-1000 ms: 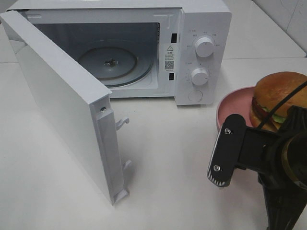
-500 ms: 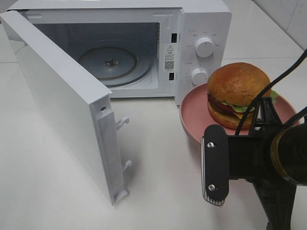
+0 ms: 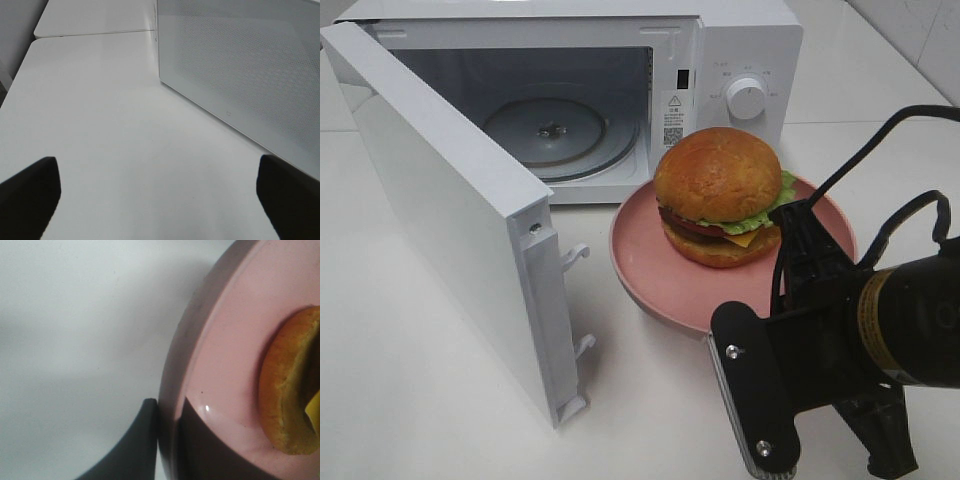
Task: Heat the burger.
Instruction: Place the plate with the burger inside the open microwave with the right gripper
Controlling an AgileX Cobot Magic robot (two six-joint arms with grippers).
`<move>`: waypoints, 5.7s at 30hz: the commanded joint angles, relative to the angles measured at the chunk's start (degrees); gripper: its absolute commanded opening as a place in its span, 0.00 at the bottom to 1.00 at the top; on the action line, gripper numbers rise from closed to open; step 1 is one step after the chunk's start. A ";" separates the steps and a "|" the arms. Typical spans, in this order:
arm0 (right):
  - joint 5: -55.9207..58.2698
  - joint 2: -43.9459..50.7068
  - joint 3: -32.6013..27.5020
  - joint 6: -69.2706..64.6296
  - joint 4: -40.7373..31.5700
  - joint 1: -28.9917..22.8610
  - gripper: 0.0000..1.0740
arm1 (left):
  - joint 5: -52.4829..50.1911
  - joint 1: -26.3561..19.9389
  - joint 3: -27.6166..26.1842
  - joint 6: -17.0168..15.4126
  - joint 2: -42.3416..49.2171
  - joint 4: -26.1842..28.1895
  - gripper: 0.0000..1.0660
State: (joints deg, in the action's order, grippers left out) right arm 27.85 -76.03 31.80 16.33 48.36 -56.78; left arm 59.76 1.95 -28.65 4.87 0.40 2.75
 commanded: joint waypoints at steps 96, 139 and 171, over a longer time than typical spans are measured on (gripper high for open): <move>-9.28 -27.56 33.92 85.37 -55.58 20.51 0.00 | -0.17 0.23 0.11 -0.17 1.26 0.00 0.94; 4.30 -52.77 69.61 36.84 -25.55 17.48 0.00 | -0.17 0.23 0.11 -0.17 1.26 0.00 0.94; 7.10 -60.62 79.01 31.11 -24.06 17.30 0.20 | -0.17 0.23 0.11 -0.17 1.26 0.00 0.94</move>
State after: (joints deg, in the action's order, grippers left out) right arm 34.21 -136.77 110.12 48.19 23.72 -39.94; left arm 59.76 1.95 -28.65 4.87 0.40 2.75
